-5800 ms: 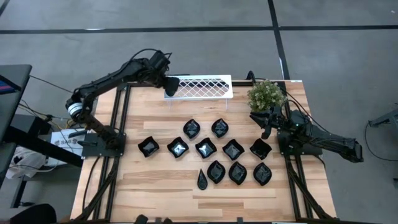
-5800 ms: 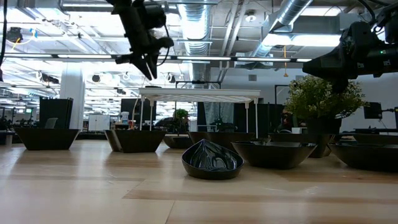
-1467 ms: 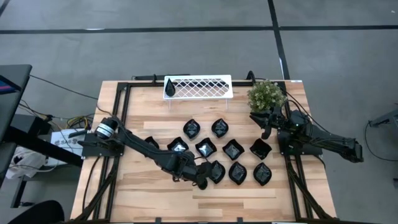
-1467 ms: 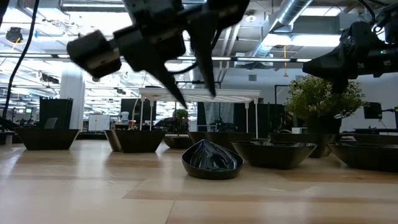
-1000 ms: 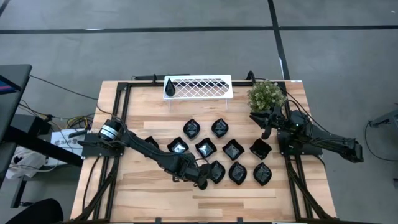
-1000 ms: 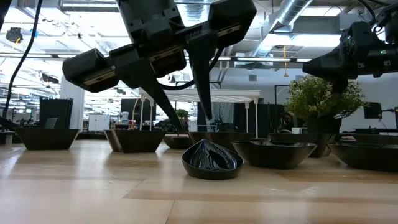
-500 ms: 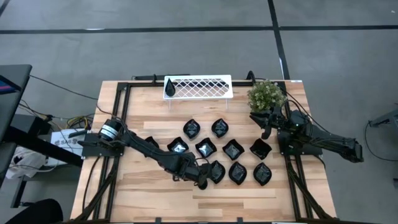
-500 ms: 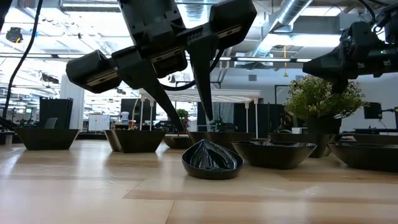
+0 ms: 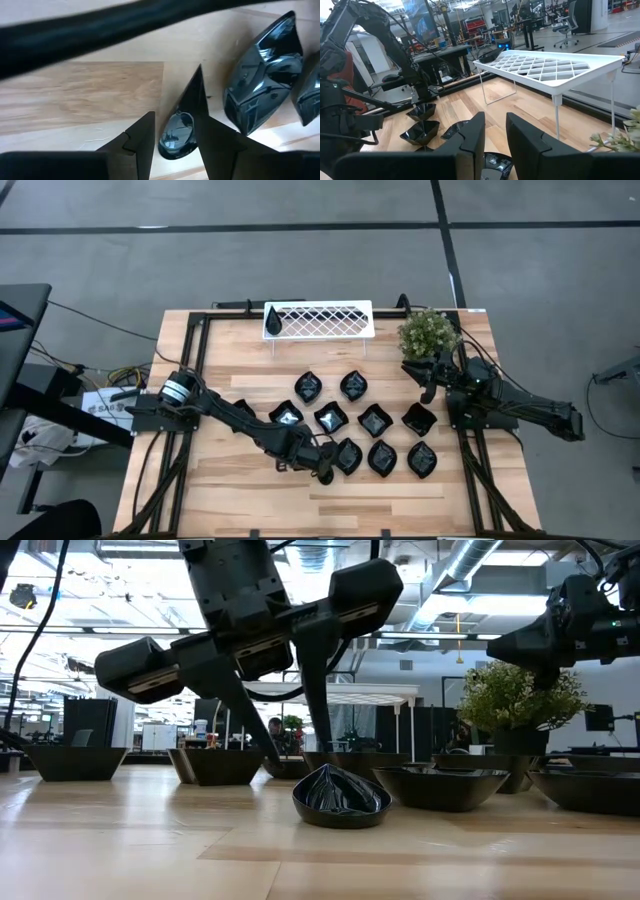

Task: Pick & Place Mini shaped plates
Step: Stack the drop-shaped plate on top of the drop-shaped plate on the shelf

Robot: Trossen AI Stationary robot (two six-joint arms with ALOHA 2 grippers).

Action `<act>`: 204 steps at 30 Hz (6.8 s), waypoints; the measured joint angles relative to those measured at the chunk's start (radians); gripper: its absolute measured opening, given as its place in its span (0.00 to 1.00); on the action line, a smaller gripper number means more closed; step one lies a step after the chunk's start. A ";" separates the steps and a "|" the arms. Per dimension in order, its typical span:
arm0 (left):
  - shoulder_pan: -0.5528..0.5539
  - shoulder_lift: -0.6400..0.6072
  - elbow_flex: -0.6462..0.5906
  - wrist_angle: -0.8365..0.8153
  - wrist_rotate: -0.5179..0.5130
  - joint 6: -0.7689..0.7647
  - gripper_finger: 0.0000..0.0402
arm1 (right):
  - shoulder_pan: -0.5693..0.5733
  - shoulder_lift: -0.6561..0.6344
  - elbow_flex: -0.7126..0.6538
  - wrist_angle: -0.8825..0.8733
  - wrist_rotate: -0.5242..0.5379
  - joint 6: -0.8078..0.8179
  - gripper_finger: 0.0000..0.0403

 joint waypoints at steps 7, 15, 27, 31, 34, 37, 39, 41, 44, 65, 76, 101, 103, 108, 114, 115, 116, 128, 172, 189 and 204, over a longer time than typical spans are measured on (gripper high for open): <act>0.000 -0.002 -0.007 0.014 -0.011 0.002 0.34 | 0.000 0.000 0.000 0.000 0.000 0.000 0.18; 0.003 -0.002 -0.021 0.028 -0.014 0.003 0.34 | 0.000 0.000 0.000 0.000 0.000 0.000 0.18; 0.034 -0.002 -0.021 0.030 -0.021 0.026 0.34 | 0.000 0.000 0.000 0.000 0.000 0.000 0.18; 0.033 0.002 -0.021 0.024 -0.021 0.033 0.34 | 0.000 0.000 0.000 0.000 0.000 0.000 0.18; 0.033 0.021 -0.021 0.021 0.002 0.033 0.34 | 0.000 0.000 0.000 0.000 0.000 0.000 0.18; 0.033 0.039 -0.020 0.041 0.025 0.029 0.34 | 0.000 0.000 0.000 0.000 0.000 0.000 0.18; 0.032 0.045 -0.020 0.052 0.036 0.027 0.34 | 0.000 0.001 0.000 0.000 0.000 0.000 0.18; 0.032 0.047 -0.020 0.054 0.044 0.027 0.34 | 0.000 0.001 0.000 0.000 0.000 0.000 0.18; 0.033 0.047 -0.019 0.058 0.046 0.025 0.33 | 0.000 0.003 0.000 0.000 0.000 0.000 0.18; 0.028 0.050 -0.019 0.084 0.047 0.024 0.02 | 0.000 0.008 0.000 0.000 0.000 0.000 0.18; -0.016 0.010 -0.020 0.067 0.075 0.026 0.02 | 0.000 0.008 0.000 0.000 0.000 0.000 0.18; -0.004 -0.259 -0.020 -0.357 -0.051 0.052 0.01 | 0.000 0.008 0.000 0.000 0.000 0.000 0.18; 0.007 -0.275 -0.020 -0.363 -0.073 0.086 0.01 | 0.000 0.008 0.000 0.000 0.000 0.000 0.18; 0.074 -0.297 -0.020 -0.373 -0.090 0.250 0.01 | 0.000 0.008 0.000 0.000 0.000 0.000 0.18; 0.156 -0.363 -0.020 -0.378 -0.155 0.468 0.01 | 0.000 0.008 0.000 0.000 0.000 0.000 0.18; 0.171 -0.380 -0.020 -0.378 -0.172 0.505 0.01 | 0.000 0.008 0.000 0.000 0.000 0.000 0.18; 0.187 -0.398 -0.020 -0.379 -0.188 0.541 0.01 | 0.000 0.008 0.000 0.000 0.000 0.000 0.18; 0.419 -0.532 -0.020 -0.384 -0.242 1.003 0.01 | 0.000 0.008 0.000 0.000 0.000 0.000 0.18; 1.187 -0.510 -0.020 -0.273 0.189 1.593 0.01 | 0.000 0.008 0.000 0.005 0.004 0.000 0.18; 1.214 -0.455 -0.020 -0.266 0.243 1.650 0.01 | 0.000 0.008 0.000 0.005 0.003 0.000 0.18; 1.217 -0.456 -0.020 -0.265 0.253 1.625 0.01 | 0.000 0.008 0.000 0.005 0.003 0.000 0.18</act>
